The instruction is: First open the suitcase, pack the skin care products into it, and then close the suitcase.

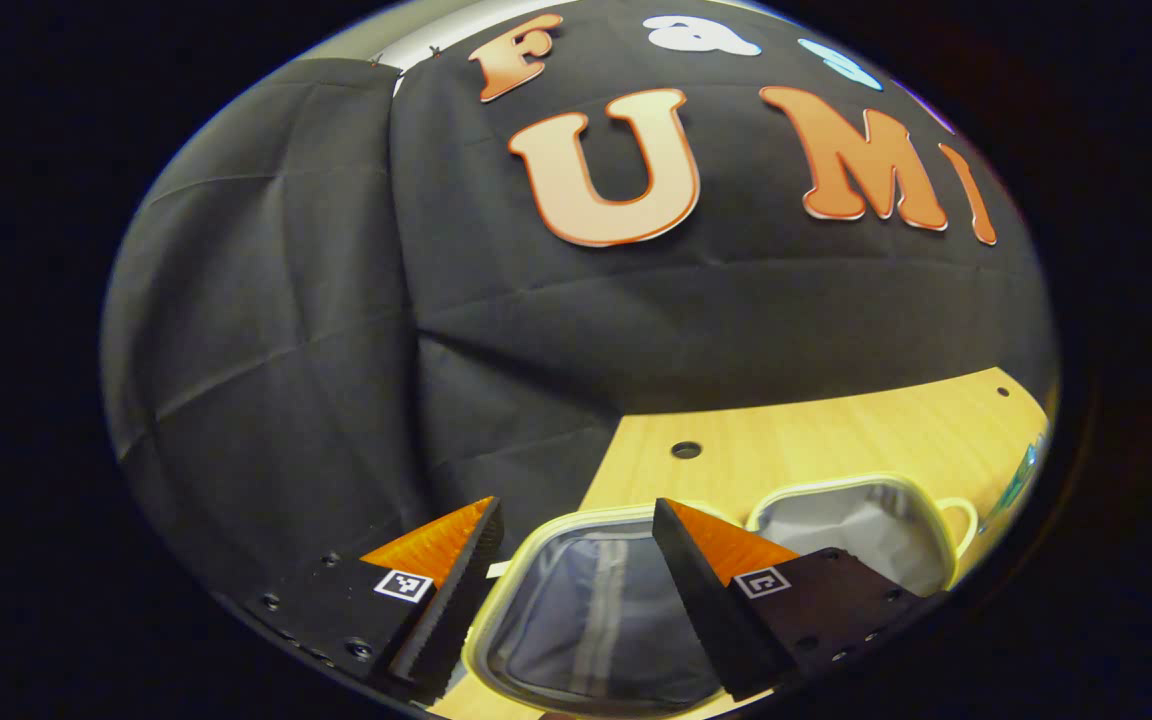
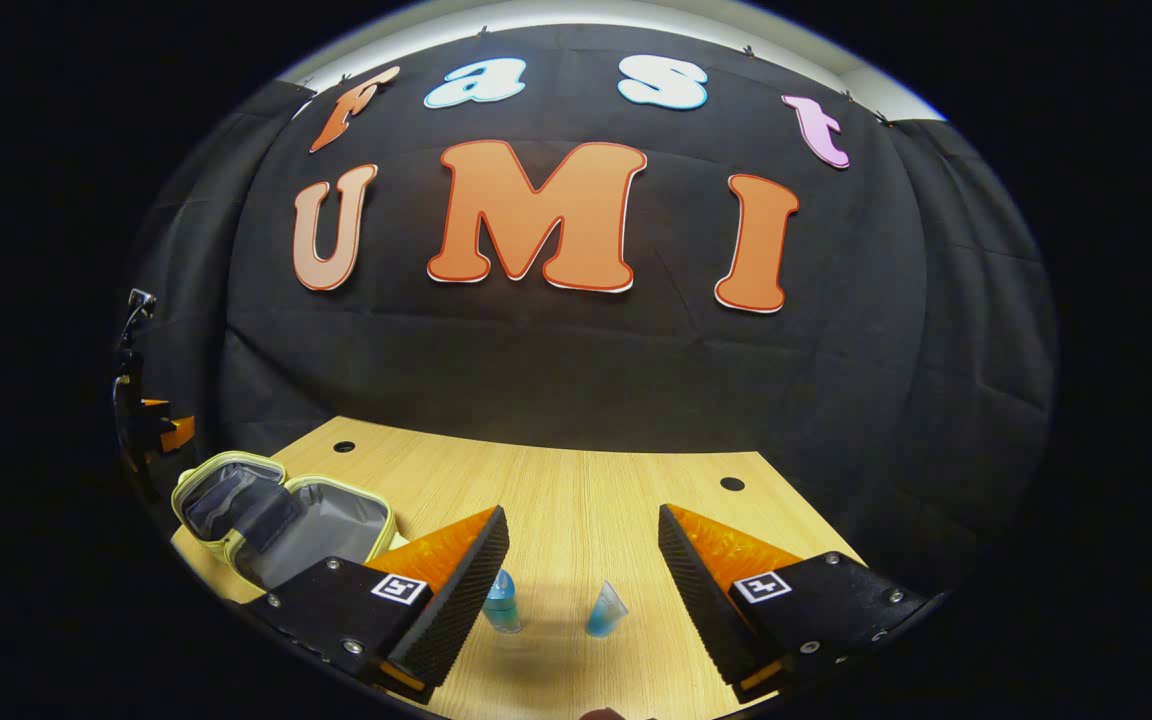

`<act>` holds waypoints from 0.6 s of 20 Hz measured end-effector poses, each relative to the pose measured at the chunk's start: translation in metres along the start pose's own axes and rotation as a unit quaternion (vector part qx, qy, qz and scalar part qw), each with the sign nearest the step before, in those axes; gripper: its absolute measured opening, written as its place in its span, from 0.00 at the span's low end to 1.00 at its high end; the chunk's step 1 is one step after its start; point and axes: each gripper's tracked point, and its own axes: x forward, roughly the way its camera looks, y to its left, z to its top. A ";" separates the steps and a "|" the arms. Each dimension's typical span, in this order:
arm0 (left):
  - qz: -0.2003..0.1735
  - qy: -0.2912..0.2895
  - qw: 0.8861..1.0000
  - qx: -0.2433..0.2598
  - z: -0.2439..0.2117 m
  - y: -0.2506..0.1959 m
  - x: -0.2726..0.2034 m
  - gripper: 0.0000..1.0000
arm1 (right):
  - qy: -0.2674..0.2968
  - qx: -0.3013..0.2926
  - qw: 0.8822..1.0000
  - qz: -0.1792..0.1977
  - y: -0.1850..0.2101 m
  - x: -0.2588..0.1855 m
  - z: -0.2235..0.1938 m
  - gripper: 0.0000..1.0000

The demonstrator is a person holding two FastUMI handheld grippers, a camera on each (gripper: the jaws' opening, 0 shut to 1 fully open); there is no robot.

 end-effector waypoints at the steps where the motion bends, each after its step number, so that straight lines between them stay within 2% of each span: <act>1: -0.007 -0.009 1.000 0.002 0.009 -0.013 -0.006 0.94 | 0.000 0.002 1.000 0.001 -0.004 0.000 -0.001 0.95; 3: -0.023 -0.025 0.999 0.005 0.023 -0.043 -0.018 1.00 | 0.000 0.004 1.000 0.002 -0.014 0.003 -0.004 0.95; 12: -0.125 -0.040 0.991 0.011 0.037 -0.195 -0.062 0.98 | 0.029 -0.011 0.999 0.026 -0.040 0.012 -0.042 0.96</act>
